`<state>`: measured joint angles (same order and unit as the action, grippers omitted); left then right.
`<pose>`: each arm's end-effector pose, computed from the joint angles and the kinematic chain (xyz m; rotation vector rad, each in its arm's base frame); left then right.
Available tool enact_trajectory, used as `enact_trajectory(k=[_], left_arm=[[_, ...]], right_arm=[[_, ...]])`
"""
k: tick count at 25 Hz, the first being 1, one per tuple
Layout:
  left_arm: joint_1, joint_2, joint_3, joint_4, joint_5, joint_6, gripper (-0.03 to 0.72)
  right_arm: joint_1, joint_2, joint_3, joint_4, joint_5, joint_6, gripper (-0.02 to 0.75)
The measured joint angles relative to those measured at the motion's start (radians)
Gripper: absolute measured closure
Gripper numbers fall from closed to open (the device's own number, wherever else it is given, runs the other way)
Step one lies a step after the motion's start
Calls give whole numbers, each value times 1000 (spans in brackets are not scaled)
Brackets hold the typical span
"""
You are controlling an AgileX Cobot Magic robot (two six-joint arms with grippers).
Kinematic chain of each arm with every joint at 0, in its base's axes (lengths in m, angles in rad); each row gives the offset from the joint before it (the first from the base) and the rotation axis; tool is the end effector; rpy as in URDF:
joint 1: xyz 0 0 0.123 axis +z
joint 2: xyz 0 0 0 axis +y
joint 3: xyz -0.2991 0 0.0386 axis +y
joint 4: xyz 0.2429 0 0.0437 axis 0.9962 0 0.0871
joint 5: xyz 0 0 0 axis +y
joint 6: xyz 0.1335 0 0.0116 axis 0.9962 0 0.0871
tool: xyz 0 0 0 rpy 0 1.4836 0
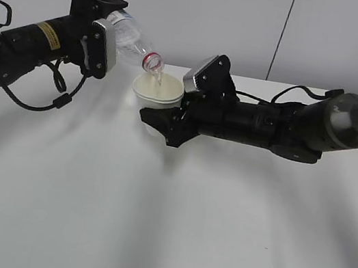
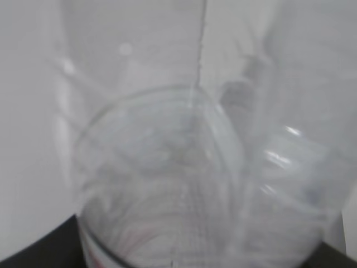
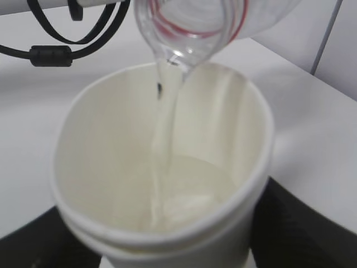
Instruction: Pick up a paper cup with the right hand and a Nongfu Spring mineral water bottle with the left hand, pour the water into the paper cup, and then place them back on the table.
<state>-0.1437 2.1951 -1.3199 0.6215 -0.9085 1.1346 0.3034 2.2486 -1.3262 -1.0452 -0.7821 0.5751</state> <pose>0.5003 -0.1345 0.1868 1.4201 0.7420 0.7354 0.4509 0.2267 0.1258 -0.9750 1.6452 0.6291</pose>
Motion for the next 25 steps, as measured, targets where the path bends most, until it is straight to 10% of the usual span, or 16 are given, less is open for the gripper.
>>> enact_trajectory(k=[25], left_arm=[[0, 0, -1, 0, -1, 0, 290]], right_arm=[[0, 0, 0, -8, 26, 0, 227]])
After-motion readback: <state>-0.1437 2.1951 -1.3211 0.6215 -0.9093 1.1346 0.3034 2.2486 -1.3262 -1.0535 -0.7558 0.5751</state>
